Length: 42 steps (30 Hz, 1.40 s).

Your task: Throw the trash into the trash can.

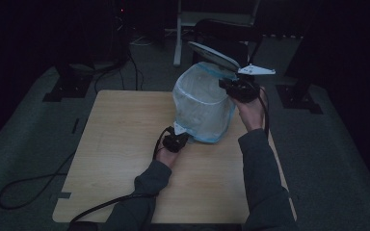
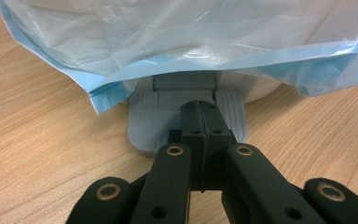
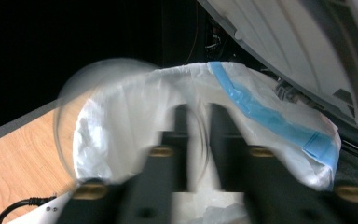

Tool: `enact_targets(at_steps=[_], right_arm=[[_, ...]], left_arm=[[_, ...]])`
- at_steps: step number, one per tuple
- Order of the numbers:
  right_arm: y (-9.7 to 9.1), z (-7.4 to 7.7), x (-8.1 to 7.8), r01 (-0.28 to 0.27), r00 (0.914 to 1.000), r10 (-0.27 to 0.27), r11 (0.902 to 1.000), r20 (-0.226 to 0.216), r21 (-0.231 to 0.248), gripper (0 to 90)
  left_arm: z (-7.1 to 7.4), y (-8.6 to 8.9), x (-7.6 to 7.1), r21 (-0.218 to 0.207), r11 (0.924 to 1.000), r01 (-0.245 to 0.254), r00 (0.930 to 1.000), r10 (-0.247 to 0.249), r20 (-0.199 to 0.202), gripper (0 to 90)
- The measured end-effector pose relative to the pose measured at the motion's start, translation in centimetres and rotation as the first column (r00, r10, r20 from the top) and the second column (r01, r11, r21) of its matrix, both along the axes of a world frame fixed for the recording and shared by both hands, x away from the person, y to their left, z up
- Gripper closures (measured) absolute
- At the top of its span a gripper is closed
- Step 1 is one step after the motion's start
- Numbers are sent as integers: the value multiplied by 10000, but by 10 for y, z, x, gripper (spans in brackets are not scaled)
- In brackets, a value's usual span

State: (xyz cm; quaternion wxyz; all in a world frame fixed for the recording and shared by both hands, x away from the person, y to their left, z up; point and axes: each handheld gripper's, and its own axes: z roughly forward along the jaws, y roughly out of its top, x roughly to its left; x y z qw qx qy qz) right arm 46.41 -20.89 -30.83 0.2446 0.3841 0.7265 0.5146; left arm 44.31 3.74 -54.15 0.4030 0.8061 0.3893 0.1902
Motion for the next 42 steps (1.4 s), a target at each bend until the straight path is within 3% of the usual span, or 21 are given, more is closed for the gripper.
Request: enact_targets(at_steps=[4, 10, 15, 21, 26, 32, 42], right_arm=[[-3, 2, -3, 143, 9999, -143, 9999, 74, 87, 529], [-5, 1, -15, 271, 9991, -259, 9990, 339, -352, 521], [-9, -11, -30, 335, 9988, -316, 9982, 378, -494, 516], [-13, -35, -64, 248, 9985, -216, 9978, 508, -616, 516], [-12, -49, -81, 85, 9985, -43, 9970, 550, -771, 514], [-10, -59, -92, -174, 9977, 246, 9936, 635, -1112, 512], [-11, -73, -101, -156, 9988, 215, 9914, 439, -1298, 507]], left_arm=[[0, 0, 0, -7, 10000, 0, 10000, 0, -8, 900], [0, 0, 0, -13, 10000, -1, 10000, 1, -12, 900], [0, 0, 0, -16, 10000, -5, 10000, 5, -11, 900], [0, 0, 0, -20, 10000, -7, 10000, 6, -23, 900], [0, 0, 0, -33, 10000, -5, 10000, 5, -30, 900], [0, 0, 0, -49, 10000, -9, 10000, 8, -33, 900], [0, 0, 0, -86, 10000, -15, 10000, 15, -46, 900]])
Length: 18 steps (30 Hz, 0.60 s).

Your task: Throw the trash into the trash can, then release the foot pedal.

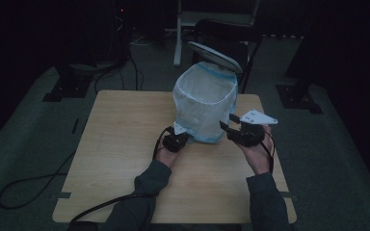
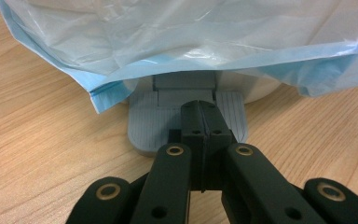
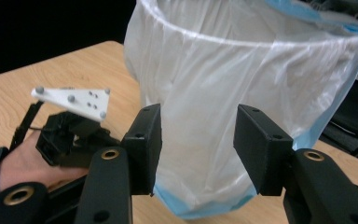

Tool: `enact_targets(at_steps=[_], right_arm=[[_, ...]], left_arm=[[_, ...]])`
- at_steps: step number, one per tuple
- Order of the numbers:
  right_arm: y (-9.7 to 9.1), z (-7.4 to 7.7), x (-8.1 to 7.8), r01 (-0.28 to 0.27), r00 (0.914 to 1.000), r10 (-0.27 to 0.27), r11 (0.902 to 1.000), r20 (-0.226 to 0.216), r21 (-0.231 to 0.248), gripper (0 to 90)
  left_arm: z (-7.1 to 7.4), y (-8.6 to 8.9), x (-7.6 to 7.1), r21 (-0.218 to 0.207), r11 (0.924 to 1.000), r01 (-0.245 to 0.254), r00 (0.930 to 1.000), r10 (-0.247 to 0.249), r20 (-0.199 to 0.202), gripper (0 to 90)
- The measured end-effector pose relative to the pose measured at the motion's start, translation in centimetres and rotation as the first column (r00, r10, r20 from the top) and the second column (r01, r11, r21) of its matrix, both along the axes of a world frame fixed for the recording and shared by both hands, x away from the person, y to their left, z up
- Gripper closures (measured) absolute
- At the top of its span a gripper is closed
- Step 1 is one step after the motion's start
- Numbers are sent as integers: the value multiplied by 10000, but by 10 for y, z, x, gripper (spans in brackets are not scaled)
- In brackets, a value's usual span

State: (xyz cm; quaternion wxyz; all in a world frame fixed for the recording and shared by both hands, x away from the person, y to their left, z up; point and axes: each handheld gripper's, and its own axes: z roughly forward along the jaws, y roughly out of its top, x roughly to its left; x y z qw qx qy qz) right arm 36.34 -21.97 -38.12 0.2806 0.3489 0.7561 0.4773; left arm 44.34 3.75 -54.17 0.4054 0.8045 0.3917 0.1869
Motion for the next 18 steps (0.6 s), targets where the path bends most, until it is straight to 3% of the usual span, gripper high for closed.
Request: enact_targets(at_steps=[18], right_arm=[[-6, -20, -10, 72, 9996, -67, 9998, -264, 203, 507]], left_arm=[[0, 0, 0, 25, 10000, 3, 10000, -4, 21, 900]])
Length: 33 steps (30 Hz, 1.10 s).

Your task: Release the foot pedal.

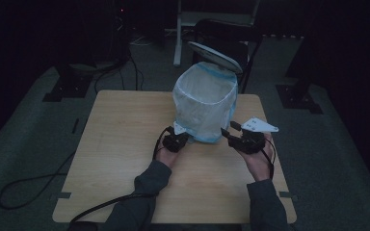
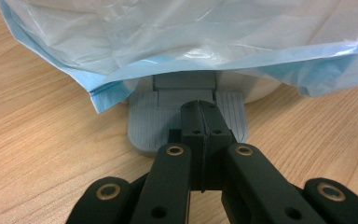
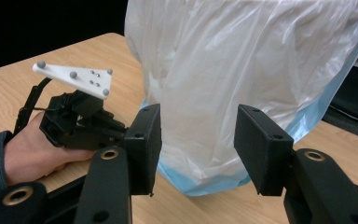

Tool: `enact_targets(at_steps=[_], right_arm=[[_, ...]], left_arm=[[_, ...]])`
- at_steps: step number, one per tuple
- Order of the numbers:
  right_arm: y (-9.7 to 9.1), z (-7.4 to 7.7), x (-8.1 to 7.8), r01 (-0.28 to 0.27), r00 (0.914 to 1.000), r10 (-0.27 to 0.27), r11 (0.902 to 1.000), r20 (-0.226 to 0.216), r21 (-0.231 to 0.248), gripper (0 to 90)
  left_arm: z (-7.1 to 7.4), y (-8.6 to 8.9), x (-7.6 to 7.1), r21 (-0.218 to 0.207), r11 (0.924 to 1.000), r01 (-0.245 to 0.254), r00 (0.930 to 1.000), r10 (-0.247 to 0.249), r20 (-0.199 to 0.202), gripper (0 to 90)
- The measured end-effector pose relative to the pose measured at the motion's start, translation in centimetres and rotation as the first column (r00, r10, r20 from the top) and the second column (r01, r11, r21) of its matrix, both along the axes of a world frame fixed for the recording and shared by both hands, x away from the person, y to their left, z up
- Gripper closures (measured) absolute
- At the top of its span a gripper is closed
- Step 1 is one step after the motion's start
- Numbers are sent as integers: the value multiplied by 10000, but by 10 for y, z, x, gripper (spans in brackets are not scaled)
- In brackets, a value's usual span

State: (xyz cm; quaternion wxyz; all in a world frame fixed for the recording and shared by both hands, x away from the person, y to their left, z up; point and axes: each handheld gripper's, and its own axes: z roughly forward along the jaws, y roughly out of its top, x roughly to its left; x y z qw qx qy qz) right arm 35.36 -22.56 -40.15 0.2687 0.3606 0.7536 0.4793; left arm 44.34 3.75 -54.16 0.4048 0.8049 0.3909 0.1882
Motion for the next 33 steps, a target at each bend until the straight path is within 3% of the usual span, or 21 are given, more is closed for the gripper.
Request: enact_targets(at_steps=[24, 33], right_arm=[[-11, -30, -8, 191, 9983, -174, 9994, -553, 299, 507], [-12, -42, -10, 292, 9958, -302, 9995, -865, -128, 507]], left_arm=[[1, 1, -3, -16, 10000, 15, 9994, -14, 350, 900], [2, 1, -8, 52, 10000, -41, 9963, 36, 853, 881]])
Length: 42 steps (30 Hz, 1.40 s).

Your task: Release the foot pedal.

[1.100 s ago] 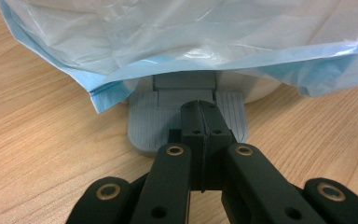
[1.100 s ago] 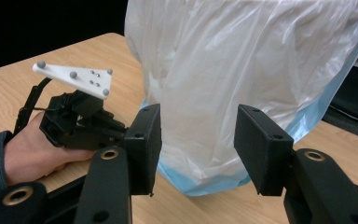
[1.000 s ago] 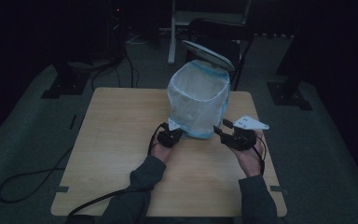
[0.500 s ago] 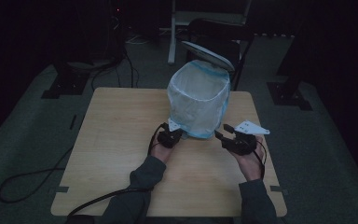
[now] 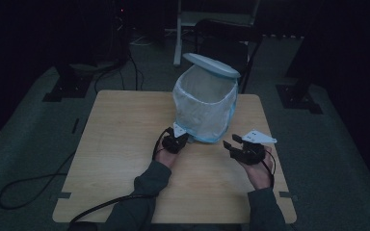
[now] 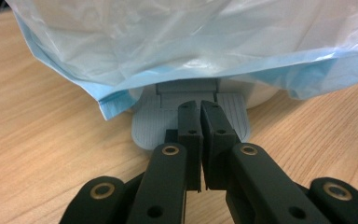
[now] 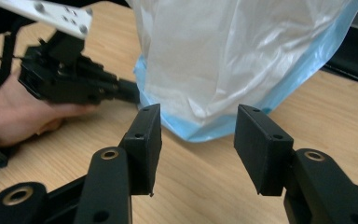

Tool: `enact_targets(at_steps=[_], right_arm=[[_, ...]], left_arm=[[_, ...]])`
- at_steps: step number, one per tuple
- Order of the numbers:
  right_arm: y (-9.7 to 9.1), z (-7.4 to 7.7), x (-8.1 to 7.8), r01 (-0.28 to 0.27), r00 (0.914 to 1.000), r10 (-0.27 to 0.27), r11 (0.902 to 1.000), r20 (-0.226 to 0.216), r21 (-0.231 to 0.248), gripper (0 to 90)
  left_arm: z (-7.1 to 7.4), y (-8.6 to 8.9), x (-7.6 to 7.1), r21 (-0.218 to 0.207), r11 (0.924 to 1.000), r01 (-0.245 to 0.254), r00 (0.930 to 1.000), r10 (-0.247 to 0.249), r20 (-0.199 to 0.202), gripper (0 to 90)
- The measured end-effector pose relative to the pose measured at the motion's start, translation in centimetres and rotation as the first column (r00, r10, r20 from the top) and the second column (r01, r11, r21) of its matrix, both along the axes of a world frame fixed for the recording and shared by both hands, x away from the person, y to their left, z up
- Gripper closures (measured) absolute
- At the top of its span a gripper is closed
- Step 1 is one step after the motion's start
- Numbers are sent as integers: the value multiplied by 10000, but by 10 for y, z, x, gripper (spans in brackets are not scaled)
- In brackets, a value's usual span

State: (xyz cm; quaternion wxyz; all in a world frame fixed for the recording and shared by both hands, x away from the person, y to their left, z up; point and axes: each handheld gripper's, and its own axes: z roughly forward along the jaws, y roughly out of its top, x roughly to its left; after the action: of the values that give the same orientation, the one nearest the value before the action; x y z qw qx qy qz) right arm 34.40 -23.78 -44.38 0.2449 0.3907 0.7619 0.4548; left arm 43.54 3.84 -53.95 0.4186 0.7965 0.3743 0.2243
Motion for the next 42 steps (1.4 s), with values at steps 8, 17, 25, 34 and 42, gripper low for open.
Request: enact_targets(at_steps=[8, 17, 25, 34, 42], right_arm=[[6, -16, -3, -319, 9986, 306, 9991, -429, -293, 515], [19, -57, -11, -840, 9865, 710, 9930, -1476, -835, 515], [38, -83, -12, -1339, 9762, 1007, 9765, -1922, -1689, 517], [37, -96, -10, -1337, 9734, 958, 9752, -2082, -1762, 515], [32, -104, -9, -603, 9807, 317, 9877, -1932, -1440, 293]], left_arm=[[4, 4, -6, -205, 9997, -114, 9990, 123, 438, 853], [5, 25, -12, -993, 9938, -510, 9986, 524, 116, 766], [2, 35, -16, -1070, 9918, -694, 9969, 649, -452, 733], [0, 37, -19, -1038, 9931, -547, 9964, 476, -695, 721], [-1, 34, -18, -1006, 9942, -379, 9971, 309, -697, 702]])
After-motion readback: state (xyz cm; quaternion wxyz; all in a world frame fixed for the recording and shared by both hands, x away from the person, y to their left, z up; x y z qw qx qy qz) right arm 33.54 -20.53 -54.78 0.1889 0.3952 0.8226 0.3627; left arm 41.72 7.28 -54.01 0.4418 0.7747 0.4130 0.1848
